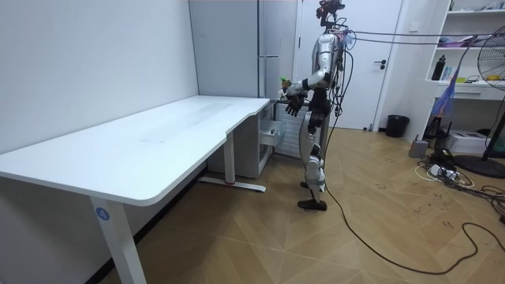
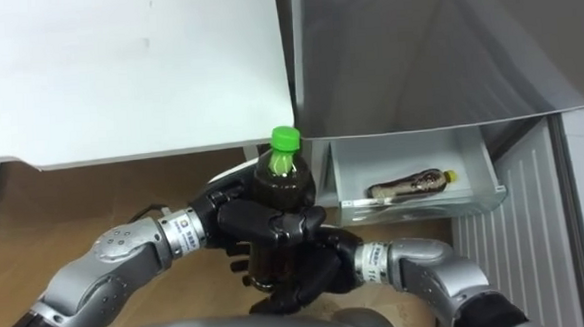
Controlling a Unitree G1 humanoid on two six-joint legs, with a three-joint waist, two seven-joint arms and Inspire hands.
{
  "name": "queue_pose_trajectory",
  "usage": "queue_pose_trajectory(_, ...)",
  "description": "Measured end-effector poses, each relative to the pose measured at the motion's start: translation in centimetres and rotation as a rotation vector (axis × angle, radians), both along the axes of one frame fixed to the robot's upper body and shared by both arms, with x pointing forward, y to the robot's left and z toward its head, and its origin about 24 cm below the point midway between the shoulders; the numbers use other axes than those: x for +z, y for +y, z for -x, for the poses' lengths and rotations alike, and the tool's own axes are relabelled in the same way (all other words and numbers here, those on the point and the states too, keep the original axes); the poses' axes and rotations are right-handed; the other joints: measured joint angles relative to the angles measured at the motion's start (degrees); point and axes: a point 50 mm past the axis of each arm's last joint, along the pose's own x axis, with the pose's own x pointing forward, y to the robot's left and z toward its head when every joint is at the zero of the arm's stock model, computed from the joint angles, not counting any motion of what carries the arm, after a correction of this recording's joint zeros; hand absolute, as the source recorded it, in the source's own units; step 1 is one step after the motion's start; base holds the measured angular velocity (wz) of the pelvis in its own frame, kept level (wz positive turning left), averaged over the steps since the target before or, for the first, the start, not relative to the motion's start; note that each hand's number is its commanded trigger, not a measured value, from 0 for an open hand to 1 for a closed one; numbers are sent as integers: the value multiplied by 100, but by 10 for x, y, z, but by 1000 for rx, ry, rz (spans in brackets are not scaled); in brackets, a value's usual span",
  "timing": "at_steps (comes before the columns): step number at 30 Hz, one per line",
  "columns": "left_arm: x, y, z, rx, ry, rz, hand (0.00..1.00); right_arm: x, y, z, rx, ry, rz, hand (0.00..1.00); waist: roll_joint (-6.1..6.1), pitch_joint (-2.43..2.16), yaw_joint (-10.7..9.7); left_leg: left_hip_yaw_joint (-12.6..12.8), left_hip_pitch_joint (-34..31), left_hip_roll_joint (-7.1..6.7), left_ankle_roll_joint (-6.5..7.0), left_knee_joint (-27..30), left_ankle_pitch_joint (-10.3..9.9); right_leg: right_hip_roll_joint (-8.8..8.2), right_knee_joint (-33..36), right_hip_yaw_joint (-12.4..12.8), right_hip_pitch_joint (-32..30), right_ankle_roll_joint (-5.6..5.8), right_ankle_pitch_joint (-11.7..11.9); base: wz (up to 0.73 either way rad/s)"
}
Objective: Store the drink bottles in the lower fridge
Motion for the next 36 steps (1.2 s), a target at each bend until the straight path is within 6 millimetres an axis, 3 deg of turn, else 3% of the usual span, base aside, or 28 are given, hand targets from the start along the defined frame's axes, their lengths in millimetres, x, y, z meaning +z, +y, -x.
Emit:
queue_pose_trajectory(8,3,0,-4,22,-11,15,100,1,2,-2,-128,49,-57,0,6,-2,6,-2,46,-2,0,-62,0,5,-6,4,-17,0,0,0)
queue_pose_trajectory(9,3,0,-4,23,-12,15,100,1,2,-2,-136,53,-60,4,6,-2,6,-2,51,-2,0,-68,0,5,-3,4,-18,0,0,0)
queue_pose_trajectory(11,3,1,-4,25,-12,14,100,1,3,-2,-153,63,-64,53,4,-1,15,-1,60,-4,0,-84,0,7,-3,11,-21,0,0,0)
queue_pose_trajectory(12,3,1,-5,27,-12,14,100,1,4,-2,-159,65,-66,86,-1,0,19,-1,61,-5,0,-84,1,7,-1,17,-22,0,0,0)
queue_pose_trajectory(13,3,1,-5,29,-13,14,100,1,4,-2,-163,67,-67,100,-4,0,26,0,61,-5,0,-83,1,7,0,19,-22,0,0,0)
queue_pose_trajectory(30,4,8,-12,101,-9,31,100,6,11,-8,-210,33,-52,100,-63,37,-5,6,132,-13,2,-73,2,12,-46,67,83,3,0,-1)
queue_pose_trajectory(31,4,8,-13,105,-7,34,85,6,11,-8,-210,32,-52,100,-65,38,-6,5,133,-13,2,-74,2,12,-46,67,80,3,0,0)
queue_pose_trajectory(32,4,7,-13,107,-6,36,53,6,11,-8,-211,32,-51,100,-67,39,-5,5,135,-13,2,-81,2,13,-47,67,76,3,0,0)
queue_pose_trajectory(33,4,7,-13,108,-5,36,0,6,11,-8,-210,32,-51,100,-69,40,7,3,134,-13,2,-86,2,14,-51,63,76,3,0,0)
queue_pose_trajectory(36,4,7,-12,112,-1,40,0,6,10,-8,-210,32,-50,100,-68,40,5,3,137,-13,2,-95,2,14,-58,58,62,3,0,0)
